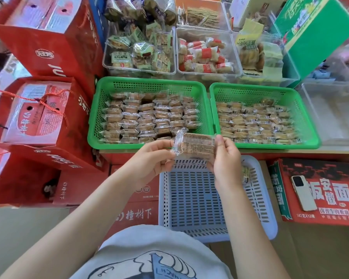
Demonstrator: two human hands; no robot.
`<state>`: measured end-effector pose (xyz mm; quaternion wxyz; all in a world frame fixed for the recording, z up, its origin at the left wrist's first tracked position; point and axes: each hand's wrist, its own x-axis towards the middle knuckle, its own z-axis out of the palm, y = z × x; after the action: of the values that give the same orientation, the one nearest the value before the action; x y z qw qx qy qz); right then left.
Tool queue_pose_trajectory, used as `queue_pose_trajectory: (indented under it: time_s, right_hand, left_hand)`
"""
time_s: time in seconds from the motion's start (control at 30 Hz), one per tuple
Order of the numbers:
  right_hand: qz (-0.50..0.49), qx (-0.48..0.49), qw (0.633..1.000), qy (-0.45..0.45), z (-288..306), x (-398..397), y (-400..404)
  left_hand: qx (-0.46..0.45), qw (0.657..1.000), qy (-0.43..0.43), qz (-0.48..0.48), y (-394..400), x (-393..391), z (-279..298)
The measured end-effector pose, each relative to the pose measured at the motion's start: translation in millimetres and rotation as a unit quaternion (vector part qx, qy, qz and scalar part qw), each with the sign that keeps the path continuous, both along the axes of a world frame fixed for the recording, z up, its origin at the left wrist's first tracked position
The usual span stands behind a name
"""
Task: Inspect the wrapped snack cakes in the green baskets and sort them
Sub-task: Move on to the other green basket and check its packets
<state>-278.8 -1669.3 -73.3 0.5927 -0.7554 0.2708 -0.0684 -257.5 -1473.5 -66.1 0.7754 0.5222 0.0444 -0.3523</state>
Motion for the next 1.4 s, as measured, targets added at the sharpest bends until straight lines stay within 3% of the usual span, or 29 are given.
queue_pose_trajectory:
  time_s: [0.17, 0.43, 0.5, 0.6, 0.7, 0.8, 0.87, 1.0, 1.1, 1.13, 1.17, 1.23, 1.27, 1.33, 1.4]
  right_hand:
    - [0.014, -0.046, 0.998, -0.029, 5, 3, 10]
    - [0.004, 0.005, 1.0, -0.024, -7, 16, 9]
    - [-0.007, 0.033, 0.999, -0.014, -12, 20, 7]
    - [-0.01, 0.04, 0.999, -0.007, -15, 28, 3]
    - [0.036, 0.001, 0.999, -0.023, -16, 36, -3]
    - [0.105, -0.061, 0.992, -0.037, -19, 45, -13]
    - [0.15, -0.042, 0.987, -0.024, -22, 53, -20]
    - [0.26, -0.045, 0.959, 0.104, -33, 69, -38]
    - [0.248, -0.088, 0.96, 0.092, -41, 83, -49]
    - [0.229, -0.116, 0.963, 0.081, -43, 89, -54]
    - [0.212, -0.145, 0.964, 0.068, -45, 96, -59]
    - [0.206, -0.209, 0.955, 0.048, -50, 111, -67]
    - [0.221, -0.245, 0.943, 0.043, -54, 118, -70]
    - [0.276, -0.331, 0.902, 0.034, -63, 129, -74]
    - [0.328, -0.416, 0.848, 0.026, -77, 138, -72]
  left_hand:
    - [0.057, 0.998, 0.019, 0.033, -11, 5, -1]
    - [0.193, 0.969, -0.128, 0.09, -21, 12, -12]
    - [0.179, 0.973, -0.101, 0.103, -24, 16, -19]
    - [0.131, 0.985, 0.01, 0.11, -32, 24, -26]
    - [0.077, 0.985, 0.128, 0.086, -43, 33, -31]
    - [0.048, 0.966, 0.209, 0.144, -52, 46, -35]
    - [0.068, 0.961, 0.208, 0.169, -56, 57, -38]
    - [0.112, 0.963, 0.161, 0.184, -70, 81, -52]
    - [0.192, 0.964, 0.077, 0.17, -79, 98, -69]
    - [0.26, 0.955, 0.001, 0.145, -81, 103, -76]
    - [0.349, 0.925, -0.11, 0.1, -81, 107, -84]
    - [0.505, 0.8, -0.32, -0.061, -76, 112, -105]
    - [0.539, 0.742, -0.372, -0.143, -74, 114, -117]
    - [0.565, 0.683, -0.389, -0.252, -71, 116, -135]
    - [0.573, 0.67, -0.388, -0.268, -72, 117, -143]
